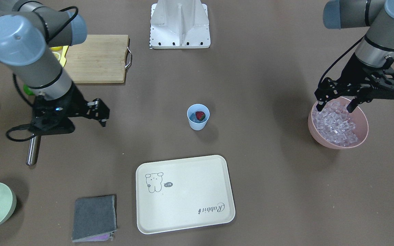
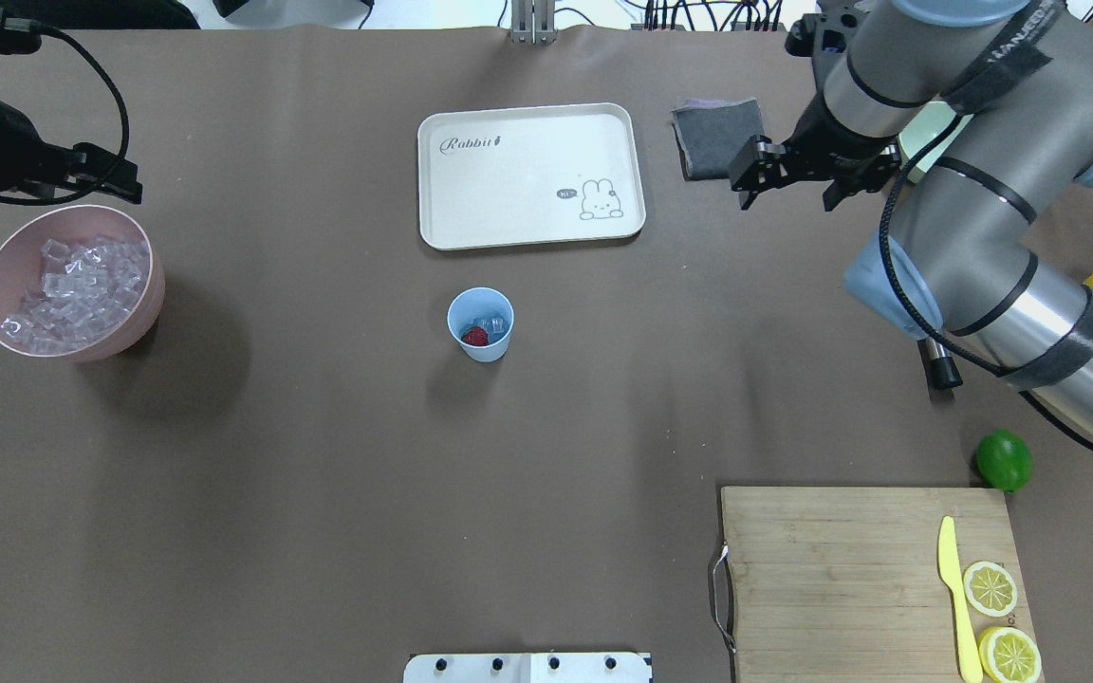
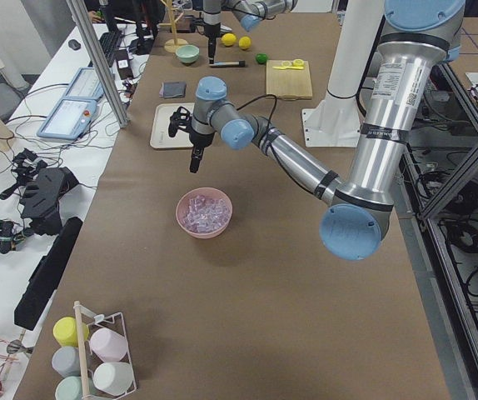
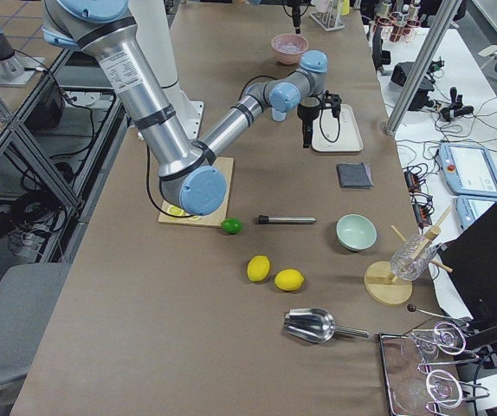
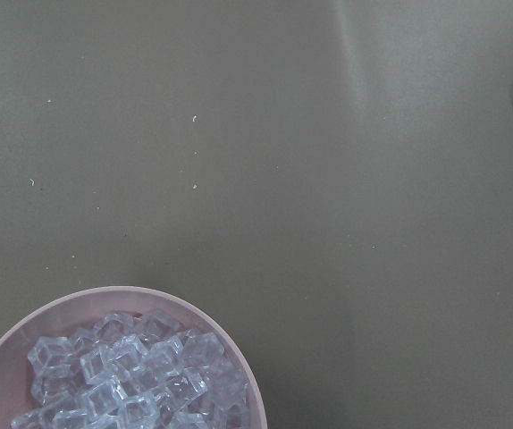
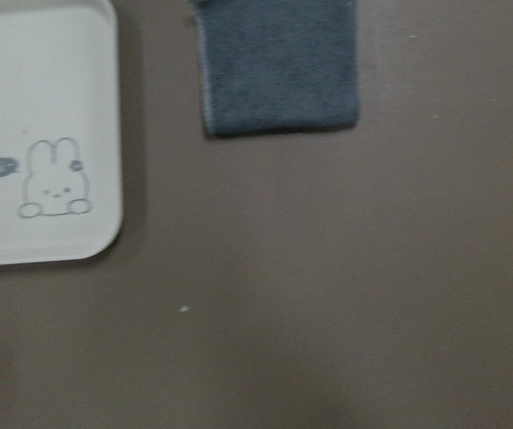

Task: Mash ice and strawberries in cup
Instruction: 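Move the right gripper over the steel muddler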

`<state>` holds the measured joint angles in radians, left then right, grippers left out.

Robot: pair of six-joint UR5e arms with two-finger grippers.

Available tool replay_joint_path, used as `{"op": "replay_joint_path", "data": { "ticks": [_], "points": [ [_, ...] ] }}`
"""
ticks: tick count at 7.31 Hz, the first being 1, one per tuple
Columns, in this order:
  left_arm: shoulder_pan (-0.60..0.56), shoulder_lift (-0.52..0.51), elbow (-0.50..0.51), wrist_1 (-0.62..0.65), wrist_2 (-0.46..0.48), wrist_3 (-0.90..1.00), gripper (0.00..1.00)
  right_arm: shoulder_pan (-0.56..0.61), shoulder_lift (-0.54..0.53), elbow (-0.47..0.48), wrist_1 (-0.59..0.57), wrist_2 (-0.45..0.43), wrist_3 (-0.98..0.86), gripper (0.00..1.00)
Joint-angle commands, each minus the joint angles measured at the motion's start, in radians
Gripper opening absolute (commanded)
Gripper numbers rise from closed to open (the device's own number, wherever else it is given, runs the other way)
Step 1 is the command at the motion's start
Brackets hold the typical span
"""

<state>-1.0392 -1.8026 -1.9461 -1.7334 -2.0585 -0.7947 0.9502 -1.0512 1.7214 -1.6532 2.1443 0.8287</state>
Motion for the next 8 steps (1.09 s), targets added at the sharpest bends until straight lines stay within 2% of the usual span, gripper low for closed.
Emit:
{"op": "replay_joint_path", "data": {
  "ticks": [1, 2, 3, 4, 5, 8],
  "points": [
    [0.001, -0.011, -0.008, 0.000, 0.004, 0.000, 0.97, 0.055, -0.099, -0.049, 0.004, 0.011, -0.113, 1.00],
    [0.001, -0.012, -0.019, 0.000, 0.004, -0.001, 0.97, 0.058, -0.155, -0.061, 0.076, 0.011, -0.114, 1.00],
    [0.001, -0.011, -0.027, 0.002, 0.006, -0.001, 0.97, 0.056, -0.208, -0.109, 0.210, 0.009, -0.115, 1.00],
    [0.001, -0.012, -0.028, 0.002, 0.008, -0.001, 0.97, 0.056, -0.226, -0.185, 0.340, 0.012, -0.114, 1.00],
    [0.001, -0.014, -0.030, 0.002, 0.008, -0.001, 0.97, 0.056, -0.240, -0.239, 0.413, 0.012, -0.114, 1.00],
    [0.002, -0.015, -0.036, 0.002, 0.008, -0.001, 0.97, 0.041, -0.228, -0.328, 0.475, 0.002, -0.114, 1.00]
  ]
}}
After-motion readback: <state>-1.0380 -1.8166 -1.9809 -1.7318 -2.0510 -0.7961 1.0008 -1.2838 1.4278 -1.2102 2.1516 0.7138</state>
